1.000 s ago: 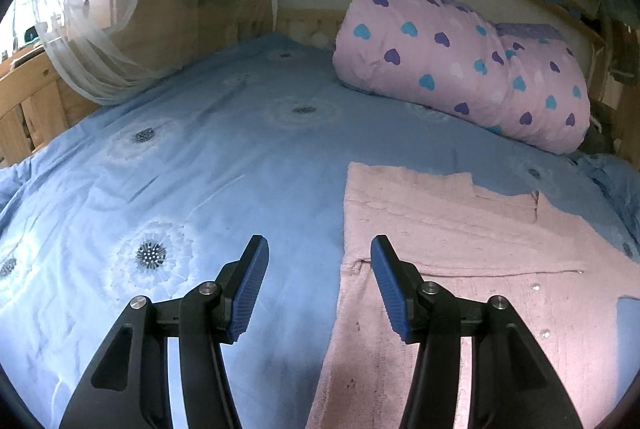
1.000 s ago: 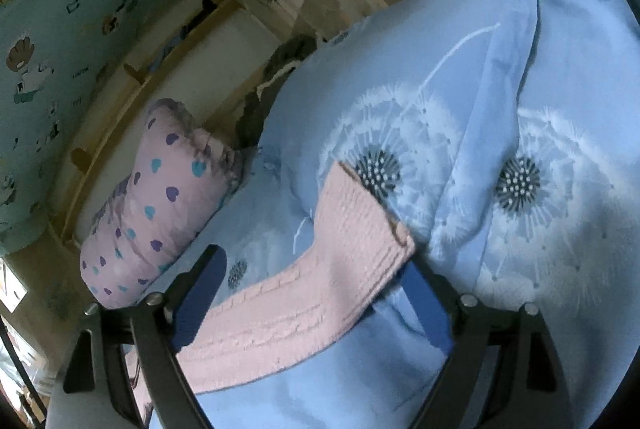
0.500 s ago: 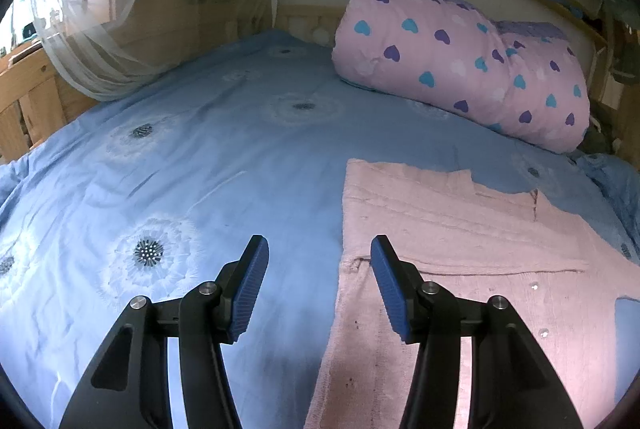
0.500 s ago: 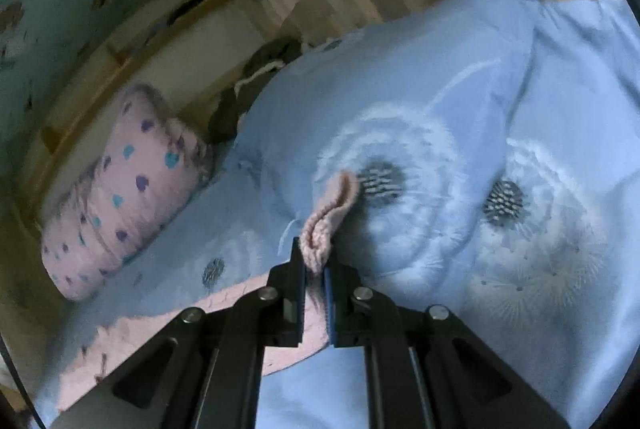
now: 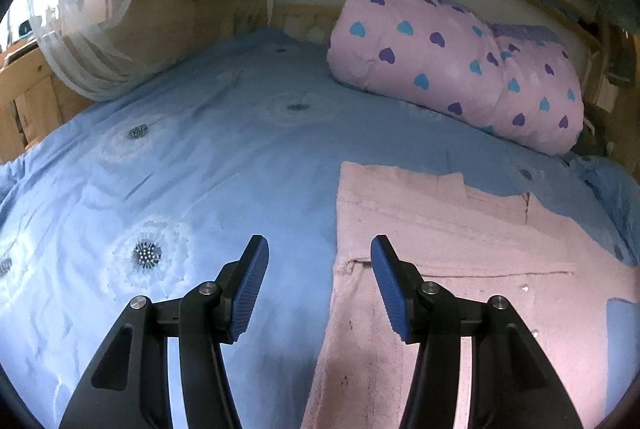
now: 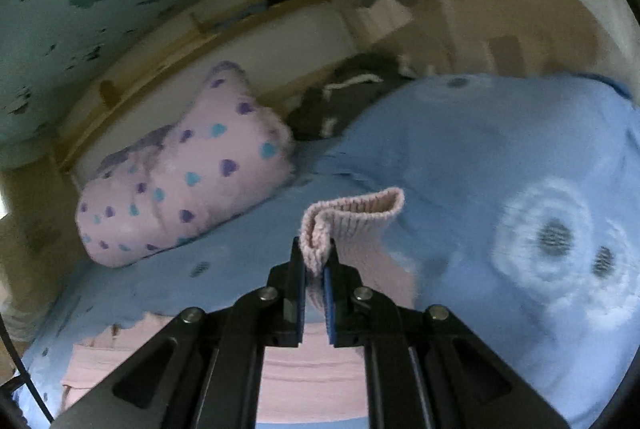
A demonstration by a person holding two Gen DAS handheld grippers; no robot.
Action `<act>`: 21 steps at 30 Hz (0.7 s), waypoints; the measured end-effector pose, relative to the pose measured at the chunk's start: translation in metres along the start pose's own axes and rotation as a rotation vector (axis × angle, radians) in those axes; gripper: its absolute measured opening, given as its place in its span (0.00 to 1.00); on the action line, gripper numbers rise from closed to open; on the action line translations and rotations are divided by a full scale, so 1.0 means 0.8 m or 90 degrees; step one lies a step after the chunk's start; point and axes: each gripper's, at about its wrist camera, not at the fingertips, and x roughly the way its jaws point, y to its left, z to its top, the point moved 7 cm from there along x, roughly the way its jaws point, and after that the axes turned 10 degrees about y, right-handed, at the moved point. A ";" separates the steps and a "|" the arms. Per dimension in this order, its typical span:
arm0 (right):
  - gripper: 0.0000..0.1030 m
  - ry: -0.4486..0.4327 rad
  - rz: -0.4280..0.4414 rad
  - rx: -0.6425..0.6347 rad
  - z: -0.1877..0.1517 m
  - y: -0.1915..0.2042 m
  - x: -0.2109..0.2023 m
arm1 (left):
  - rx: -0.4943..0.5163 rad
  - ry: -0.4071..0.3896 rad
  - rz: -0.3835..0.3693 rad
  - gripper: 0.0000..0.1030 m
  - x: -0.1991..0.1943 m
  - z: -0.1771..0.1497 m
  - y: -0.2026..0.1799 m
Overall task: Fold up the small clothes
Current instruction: 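Carry the held sleeve across the cardigan body and open the right gripper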
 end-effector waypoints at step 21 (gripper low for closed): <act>0.07 -0.015 0.153 -0.110 -0.011 0.310 0.003 | -0.083 0.088 -0.019 0.46 0.063 0.003 0.031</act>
